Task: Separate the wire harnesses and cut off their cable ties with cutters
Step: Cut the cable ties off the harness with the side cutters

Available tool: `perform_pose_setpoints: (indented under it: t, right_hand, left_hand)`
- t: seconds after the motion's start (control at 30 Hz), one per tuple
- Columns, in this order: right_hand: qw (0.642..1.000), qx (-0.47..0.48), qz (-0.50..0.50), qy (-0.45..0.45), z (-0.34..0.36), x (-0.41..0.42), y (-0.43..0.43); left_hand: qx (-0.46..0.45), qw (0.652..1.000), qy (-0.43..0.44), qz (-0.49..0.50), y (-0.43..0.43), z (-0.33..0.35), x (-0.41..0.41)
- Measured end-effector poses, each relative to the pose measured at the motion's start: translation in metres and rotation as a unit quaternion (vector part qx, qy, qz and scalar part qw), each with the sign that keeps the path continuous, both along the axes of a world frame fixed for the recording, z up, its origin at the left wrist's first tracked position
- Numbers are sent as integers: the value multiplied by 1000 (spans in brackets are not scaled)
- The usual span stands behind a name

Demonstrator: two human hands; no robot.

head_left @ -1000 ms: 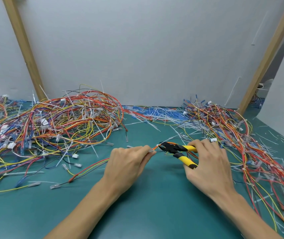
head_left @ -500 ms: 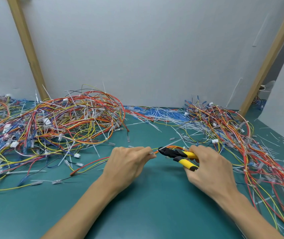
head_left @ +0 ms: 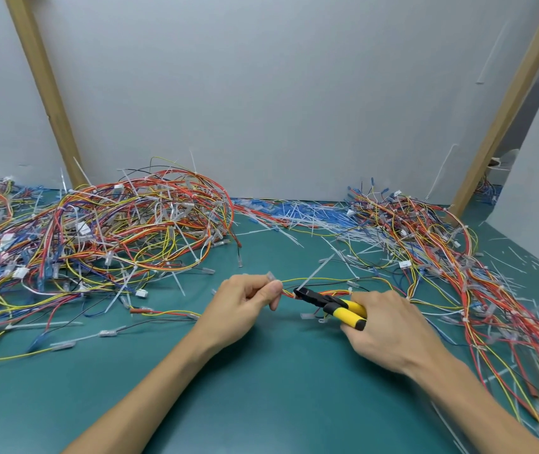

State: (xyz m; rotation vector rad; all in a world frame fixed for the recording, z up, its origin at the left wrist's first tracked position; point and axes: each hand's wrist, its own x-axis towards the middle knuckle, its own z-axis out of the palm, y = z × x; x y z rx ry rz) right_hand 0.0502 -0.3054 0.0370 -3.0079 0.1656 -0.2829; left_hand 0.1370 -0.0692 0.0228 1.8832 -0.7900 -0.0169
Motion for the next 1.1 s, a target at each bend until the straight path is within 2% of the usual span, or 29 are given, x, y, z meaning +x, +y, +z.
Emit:
perform_pose_setpoints:
  t: [1.1]
  right_hand:
    - [999, -31, -3, -11, -7, 3, -5]
  left_hand:
    - [25, 998, 44, -36, 4, -5, 9]
